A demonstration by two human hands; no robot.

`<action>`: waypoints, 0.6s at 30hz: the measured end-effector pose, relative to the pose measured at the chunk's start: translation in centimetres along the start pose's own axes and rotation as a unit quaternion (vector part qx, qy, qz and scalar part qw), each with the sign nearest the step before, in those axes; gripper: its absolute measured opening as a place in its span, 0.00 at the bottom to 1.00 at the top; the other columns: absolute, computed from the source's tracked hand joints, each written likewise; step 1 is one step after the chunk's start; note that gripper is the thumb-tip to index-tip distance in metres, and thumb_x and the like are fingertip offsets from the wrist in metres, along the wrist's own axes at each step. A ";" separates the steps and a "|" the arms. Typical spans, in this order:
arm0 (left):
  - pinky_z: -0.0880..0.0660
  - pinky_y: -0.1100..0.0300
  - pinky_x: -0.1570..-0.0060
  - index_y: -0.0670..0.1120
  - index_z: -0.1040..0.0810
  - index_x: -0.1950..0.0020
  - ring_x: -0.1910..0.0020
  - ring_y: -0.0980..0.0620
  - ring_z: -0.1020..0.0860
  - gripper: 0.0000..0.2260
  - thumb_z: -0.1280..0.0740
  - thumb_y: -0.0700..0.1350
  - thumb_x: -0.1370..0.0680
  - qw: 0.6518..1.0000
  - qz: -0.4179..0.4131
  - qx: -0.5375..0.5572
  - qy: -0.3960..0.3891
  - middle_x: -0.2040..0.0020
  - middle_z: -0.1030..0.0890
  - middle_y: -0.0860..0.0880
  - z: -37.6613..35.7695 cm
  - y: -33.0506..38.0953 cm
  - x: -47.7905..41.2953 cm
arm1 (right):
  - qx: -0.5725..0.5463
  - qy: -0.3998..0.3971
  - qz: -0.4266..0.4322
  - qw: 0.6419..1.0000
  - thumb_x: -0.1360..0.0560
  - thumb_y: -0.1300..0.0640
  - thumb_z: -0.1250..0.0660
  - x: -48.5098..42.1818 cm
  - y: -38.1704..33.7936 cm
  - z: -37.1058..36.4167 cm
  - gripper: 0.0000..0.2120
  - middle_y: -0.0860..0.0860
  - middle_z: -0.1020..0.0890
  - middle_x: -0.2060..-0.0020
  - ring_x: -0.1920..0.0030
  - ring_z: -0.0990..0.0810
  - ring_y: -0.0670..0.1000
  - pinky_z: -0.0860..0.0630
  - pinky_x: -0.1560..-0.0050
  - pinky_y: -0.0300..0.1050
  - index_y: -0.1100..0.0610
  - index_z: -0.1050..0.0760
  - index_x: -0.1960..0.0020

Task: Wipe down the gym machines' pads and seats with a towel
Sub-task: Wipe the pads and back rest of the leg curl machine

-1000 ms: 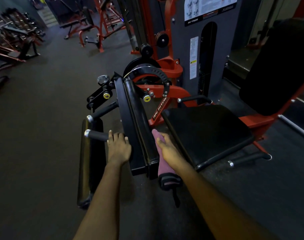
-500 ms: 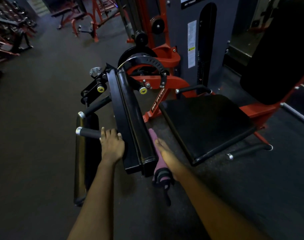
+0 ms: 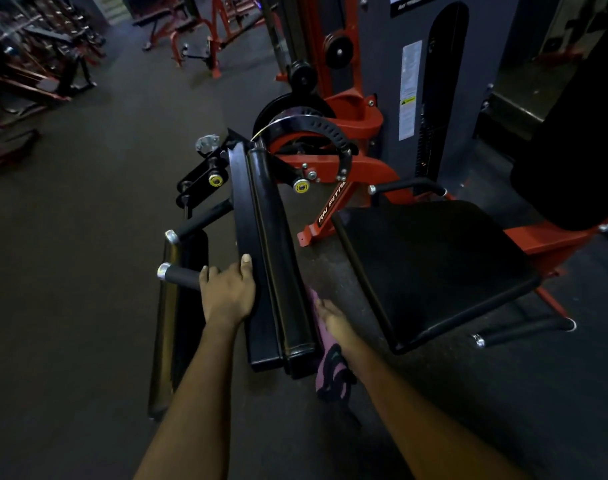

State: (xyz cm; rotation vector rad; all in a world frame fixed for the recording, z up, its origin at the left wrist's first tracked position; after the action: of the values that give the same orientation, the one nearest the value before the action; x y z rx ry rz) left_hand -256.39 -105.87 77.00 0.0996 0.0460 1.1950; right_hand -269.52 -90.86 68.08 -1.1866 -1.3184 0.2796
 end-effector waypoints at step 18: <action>0.49 0.49 0.22 0.43 0.17 0.43 0.37 0.41 0.26 0.32 0.59 0.56 0.15 0.995 0.051 0.042 0.070 0.48 0.17 0.40 -0.5 0.3 0.2 | 0.202 0.082 0.144 0.965 0.16 0.41 0.46 1.5 -8.2 -0.1 0.23 0.49 0.27 0.27 0.28 0.28 0.54 0.33 0.28 0.54 0.42 0.34 0.22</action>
State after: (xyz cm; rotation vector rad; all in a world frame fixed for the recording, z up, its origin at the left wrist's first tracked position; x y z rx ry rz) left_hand -256.64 -105.50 76.53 0.0918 0.2169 1.3009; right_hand -272.56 -93.33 75.40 -1.0232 -0.8868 0.6174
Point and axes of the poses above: each hand's wrist, its own x-axis away from the middle knuckle, its own z-axis out of the back of the hand, y = z × x, the point moved 2 cm from there along -x, towards the middle knuckle
